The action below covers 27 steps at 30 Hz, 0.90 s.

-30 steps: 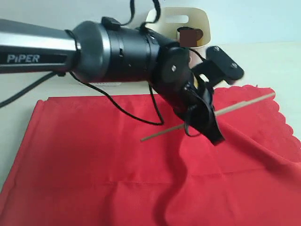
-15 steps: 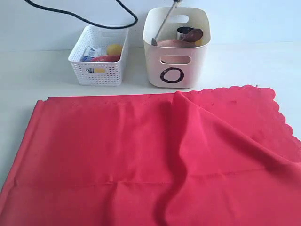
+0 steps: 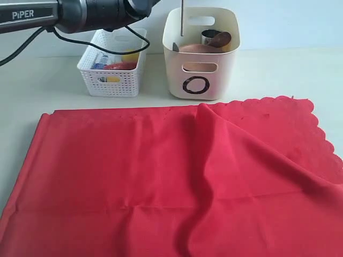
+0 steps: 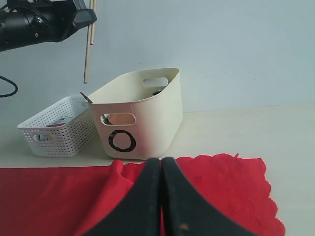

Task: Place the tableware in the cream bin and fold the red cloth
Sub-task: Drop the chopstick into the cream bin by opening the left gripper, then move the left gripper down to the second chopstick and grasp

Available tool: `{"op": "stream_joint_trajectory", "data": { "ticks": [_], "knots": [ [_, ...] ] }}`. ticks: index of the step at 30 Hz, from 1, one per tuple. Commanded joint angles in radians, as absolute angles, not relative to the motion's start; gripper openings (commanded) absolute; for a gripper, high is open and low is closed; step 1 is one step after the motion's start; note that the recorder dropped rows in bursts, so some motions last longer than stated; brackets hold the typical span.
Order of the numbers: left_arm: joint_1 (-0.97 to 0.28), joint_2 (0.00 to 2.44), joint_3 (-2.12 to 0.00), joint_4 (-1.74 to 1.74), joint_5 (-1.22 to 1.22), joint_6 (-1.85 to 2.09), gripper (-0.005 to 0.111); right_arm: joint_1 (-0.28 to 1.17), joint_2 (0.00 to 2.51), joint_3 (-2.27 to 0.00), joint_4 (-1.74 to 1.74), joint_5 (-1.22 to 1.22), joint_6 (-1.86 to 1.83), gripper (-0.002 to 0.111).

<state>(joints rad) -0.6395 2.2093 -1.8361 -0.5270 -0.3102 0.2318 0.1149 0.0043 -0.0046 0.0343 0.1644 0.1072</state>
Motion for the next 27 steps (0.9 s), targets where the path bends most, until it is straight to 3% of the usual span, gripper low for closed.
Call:
{"op": "stream_joint_trajectory", "data": {
  "ticks": [1,5,14,20,24,27],
  "knots": [
    [-0.632,2.211,-1.848,-0.536,-0.339,0.236,0.028,0.116,0.0,0.0,0.028,0.156,0.105,0.0],
    [-0.618,2.207,-1.834,-0.532,-0.339,0.232,0.043,0.116,0.0,0.0,0.028,0.156,0.105,0.0],
    [-0.618,2.17,-1.83,-0.532,-0.237,0.232,0.043,0.116,0.0,0.0,0.028,0.156,0.105,0.0],
    [-0.616,2.027,-1.83,-0.246,0.428,0.262,0.043,0.116,0.0,0.0,0.028,0.156,0.105,0.0],
    [-0.619,2.039,-1.828,-0.244,0.88,0.277,0.043,0.116,0.0,0.0,0.028,0.156,0.105,0.0],
    [-0.63,2.085,-1.818,-0.247,1.009,0.264,0.043,0.116,0.0,0.0,0.028,0.156,0.105,0.0]
  ]
}}
